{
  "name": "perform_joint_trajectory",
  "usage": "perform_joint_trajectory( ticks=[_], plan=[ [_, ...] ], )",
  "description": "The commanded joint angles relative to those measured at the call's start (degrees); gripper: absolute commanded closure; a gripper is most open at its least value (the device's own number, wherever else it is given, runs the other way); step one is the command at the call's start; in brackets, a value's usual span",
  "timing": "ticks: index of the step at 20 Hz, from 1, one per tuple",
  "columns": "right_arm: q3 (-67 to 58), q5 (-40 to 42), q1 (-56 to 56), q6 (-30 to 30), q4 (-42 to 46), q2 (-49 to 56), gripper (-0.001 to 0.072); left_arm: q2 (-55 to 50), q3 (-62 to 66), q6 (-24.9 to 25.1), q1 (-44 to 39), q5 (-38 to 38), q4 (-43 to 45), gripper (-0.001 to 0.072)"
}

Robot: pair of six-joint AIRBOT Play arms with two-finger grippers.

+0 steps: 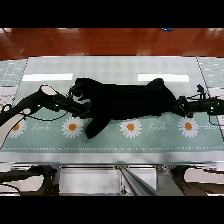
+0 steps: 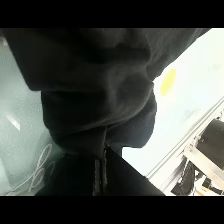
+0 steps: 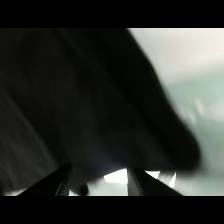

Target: Fold the shirts.

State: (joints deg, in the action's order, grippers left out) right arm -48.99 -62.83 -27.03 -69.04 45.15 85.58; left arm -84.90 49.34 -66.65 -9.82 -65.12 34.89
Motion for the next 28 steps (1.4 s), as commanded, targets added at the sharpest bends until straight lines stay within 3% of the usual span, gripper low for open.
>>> perform_joint_trajectory(
  ticks=[1,3,5,9,17,22,28],
  plan=[
    [-4.46,4.04,3.04,-3.37,-0.68,3.48,0.0319,-0.04,0.04,-0.02,0.04,0.68,-0.02,0.0686],
    [-6.43,5.64,5.31,-3.37,-3.72,4.52,0.0408,-0.04,0.07,-0.02,0.04,1.66,-0.04,0.0686],
    [-9.09,5.05,7.52,-2.75,-4.98,4.92,0.0688,-0.02,1.01,-0.02,0.59,2.01,-0.04,0.0686],
    [-21.35,-6.10,8.26,-3.58,-2.54,3.04,0.0684,1.64,10.54,-0.04,5.53,-3.45,-0.72,0.0686],
    [-52.35,-6.14,8.22,-8.70,7.91,-17.03,0.0685,17.46,42.80,-5.44,17.70,-3.28,-1.11,0.0686],
    [-60.43,-5.57,8.22,-8.61,8.02,-29.33,0.0685,27.34,55.84,-5.64,21.73,-2.34,-1.05,0.0687],
    [-61.05,-5.92,8.22,-8.55,14.88,-44.06,0.0684,41.72,56.87,-5.66,22.08,-2.40,4.15,0.0687]
  ],
)
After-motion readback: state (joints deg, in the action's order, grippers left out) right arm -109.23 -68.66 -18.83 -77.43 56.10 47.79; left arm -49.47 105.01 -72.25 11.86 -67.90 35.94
